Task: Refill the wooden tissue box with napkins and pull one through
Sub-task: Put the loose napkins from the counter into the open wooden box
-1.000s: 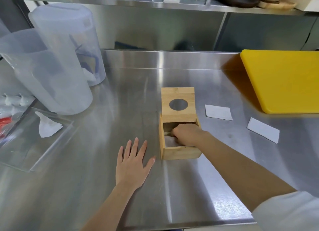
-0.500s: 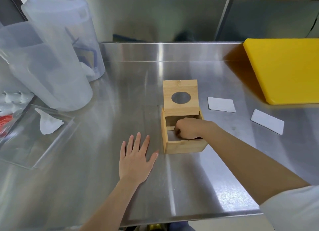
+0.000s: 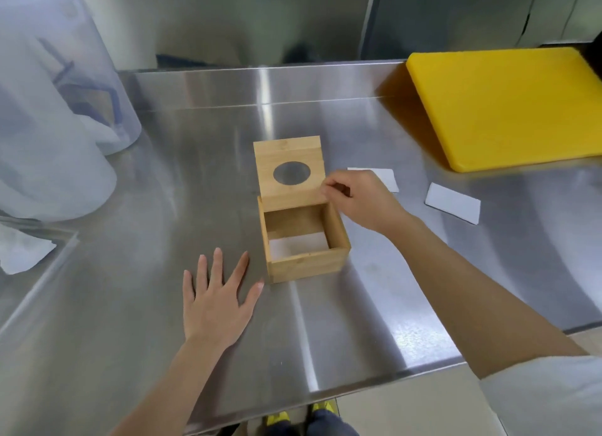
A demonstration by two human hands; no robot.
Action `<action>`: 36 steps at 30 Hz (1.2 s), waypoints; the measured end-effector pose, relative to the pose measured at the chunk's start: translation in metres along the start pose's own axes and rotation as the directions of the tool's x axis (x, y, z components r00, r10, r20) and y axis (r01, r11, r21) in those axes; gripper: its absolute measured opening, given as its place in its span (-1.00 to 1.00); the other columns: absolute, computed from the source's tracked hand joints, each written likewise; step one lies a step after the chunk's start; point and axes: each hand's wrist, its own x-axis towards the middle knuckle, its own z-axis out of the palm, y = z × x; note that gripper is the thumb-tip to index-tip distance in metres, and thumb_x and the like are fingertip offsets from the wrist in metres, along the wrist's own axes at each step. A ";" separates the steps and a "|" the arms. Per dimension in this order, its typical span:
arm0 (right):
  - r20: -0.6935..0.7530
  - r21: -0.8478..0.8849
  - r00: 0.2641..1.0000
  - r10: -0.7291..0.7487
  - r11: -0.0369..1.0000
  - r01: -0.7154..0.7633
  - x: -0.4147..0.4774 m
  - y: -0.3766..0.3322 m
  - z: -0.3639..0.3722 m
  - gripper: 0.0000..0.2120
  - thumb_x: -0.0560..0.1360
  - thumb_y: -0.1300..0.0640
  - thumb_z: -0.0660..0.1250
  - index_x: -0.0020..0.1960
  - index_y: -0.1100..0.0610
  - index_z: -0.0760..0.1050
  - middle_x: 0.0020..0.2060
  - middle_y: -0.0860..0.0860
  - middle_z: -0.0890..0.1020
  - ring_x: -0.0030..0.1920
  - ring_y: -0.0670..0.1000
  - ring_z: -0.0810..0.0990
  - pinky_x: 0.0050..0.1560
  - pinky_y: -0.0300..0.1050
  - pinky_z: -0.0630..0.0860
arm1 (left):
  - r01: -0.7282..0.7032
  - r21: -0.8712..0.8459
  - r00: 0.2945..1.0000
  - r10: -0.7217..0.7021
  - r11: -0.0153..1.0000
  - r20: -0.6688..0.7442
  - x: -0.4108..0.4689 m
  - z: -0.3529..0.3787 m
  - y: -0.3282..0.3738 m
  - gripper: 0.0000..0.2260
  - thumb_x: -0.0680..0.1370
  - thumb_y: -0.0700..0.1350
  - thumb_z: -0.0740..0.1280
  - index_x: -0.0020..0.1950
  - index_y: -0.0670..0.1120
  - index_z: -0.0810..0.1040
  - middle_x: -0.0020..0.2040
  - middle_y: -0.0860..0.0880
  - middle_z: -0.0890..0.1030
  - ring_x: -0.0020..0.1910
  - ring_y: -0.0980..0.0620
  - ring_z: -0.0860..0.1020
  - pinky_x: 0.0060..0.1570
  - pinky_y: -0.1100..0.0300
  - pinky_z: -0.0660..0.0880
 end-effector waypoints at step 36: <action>0.084 -0.337 0.753 0.652 0.730 -0.595 -0.031 0.232 -0.075 -0.53 0.39 0.03 0.40 0.23 0.19 0.41 0.17 0.24 0.52 0.16 0.26 0.47 0.23 0.21 0.40 | 0.161 -0.055 0.986 -0.163 0.985 -0.028 -0.003 0.000 0.023 -0.52 0.54 0.20 0.07 0.45 0.12 0.19 0.56 -0.05 0.04 0.52 -0.07 -0.07 0.47 -0.09 -0.12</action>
